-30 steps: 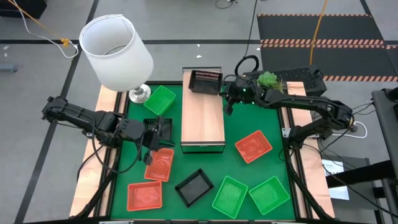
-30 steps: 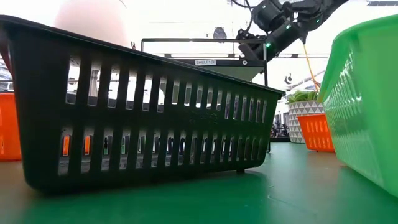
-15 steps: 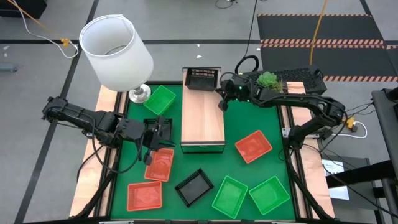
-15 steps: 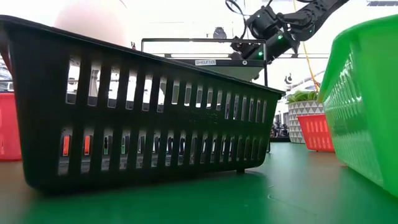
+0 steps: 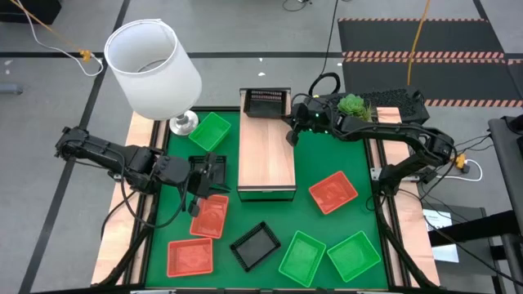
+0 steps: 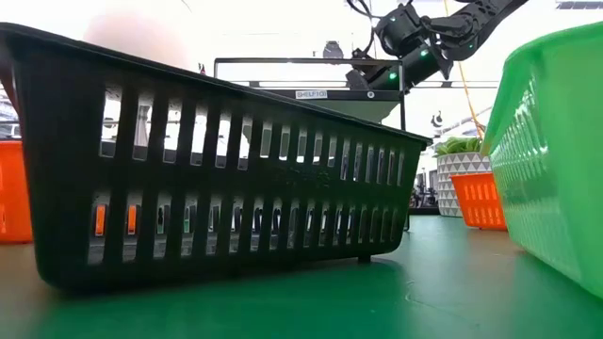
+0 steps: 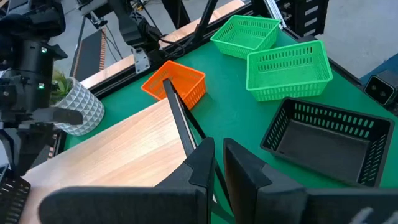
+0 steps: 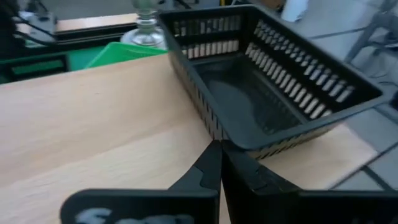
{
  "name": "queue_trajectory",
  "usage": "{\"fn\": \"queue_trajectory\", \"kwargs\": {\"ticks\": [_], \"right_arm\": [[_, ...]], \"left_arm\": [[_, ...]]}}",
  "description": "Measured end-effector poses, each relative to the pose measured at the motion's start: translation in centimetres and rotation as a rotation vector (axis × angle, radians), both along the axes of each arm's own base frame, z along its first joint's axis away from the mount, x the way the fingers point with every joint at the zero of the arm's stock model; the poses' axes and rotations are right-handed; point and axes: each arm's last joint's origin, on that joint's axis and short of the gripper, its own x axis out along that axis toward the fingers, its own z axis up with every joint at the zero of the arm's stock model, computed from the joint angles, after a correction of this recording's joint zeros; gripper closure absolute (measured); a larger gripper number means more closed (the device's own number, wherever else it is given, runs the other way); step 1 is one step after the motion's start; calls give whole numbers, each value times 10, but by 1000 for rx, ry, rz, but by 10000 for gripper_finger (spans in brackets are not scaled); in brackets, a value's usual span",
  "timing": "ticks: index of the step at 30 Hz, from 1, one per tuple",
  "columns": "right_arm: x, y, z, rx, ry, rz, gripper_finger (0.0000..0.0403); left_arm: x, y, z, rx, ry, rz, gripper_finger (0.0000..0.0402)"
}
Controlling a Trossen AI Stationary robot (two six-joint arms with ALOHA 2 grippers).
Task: Stack baskets on shelf by color
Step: Put the top right black bin on the shelf, then put the top left orange bin on the shelf
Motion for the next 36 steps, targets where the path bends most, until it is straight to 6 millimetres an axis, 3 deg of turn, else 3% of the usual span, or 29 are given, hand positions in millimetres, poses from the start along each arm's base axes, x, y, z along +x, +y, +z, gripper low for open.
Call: {"fn": "queue_trajectory", "kwargs": {"ticks": [19, 29, 36], "right_arm": [[-1, 2, 4, -30, 4, -38, 403], [-28, 52, 35, 35, 55, 126, 403], [-44, 93, 56, -31, 58, 283, 403]], "left_arm": [[3, 10, 0, -35, 7, 67, 364], [-5, 11, -14, -145, 168, 160, 364], [-16, -9, -65, -291, 348, 228, 364]]}}
